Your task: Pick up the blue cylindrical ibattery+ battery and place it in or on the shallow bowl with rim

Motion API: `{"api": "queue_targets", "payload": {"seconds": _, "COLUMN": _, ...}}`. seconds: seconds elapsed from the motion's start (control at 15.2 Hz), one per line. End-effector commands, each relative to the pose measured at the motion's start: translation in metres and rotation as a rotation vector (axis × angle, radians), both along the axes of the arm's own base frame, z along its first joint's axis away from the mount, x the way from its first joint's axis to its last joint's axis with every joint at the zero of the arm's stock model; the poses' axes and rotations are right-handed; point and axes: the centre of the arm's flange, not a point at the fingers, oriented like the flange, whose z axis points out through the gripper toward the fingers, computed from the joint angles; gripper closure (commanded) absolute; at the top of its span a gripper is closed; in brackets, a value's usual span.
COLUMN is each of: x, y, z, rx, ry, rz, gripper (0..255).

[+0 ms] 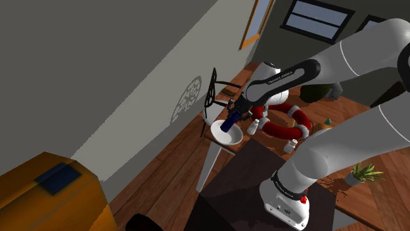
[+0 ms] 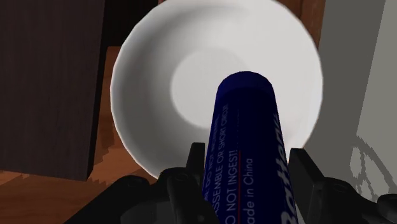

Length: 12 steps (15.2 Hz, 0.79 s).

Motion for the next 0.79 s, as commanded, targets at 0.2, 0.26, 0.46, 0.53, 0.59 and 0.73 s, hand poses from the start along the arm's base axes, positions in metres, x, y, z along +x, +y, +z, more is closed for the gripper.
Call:
{"api": "queue_targets", "payload": {"seconds": 0.2, "x": -0.001, "y": 0.001, "z": -0.026, "rx": -0.001, "ry": -0.001, "rz": -0.001, "gripper": 255}}
{"api": "queue_targets", "payload": {"seconds": 0.26, "x": -0.001, "y": 0.001, "z": -0.032, "rx": -0.001, "ry": -0.001, "rz": -0.001, "gripper": 255}}
{"api": "queue_targets", "payload": {"seconds": 0.46, "x": -0.001, "y": 0.001, "z": -0.047, "rx": -0.001, "ry": -0.001, "rz": -0.001, "gripper": 255}}
{"api": "queue_targets", "payload": {"seconds": 0.53, "x": -0.001, "y": 0.001, "z": -0.053, "rx": -0.001, "ry": -0.001, "rz": -0.001, "gripper": 255}}
{"api": "queue_targets", "payload": {"seconds": 0.59, "x": -0.001, "y": 0.001, "z": -0.058, "rx": -0.001, "ry": -0.001, "rz": -0.001, "gripper": 255}}
{"api": "queue_targets", "payload": {"seconds": 0.73, "x": -0.001, "y": 0.001, "z": -0.066, "rx": -0.001, "ry": -0.001, "rz": -0.001, "gripper": 255}}
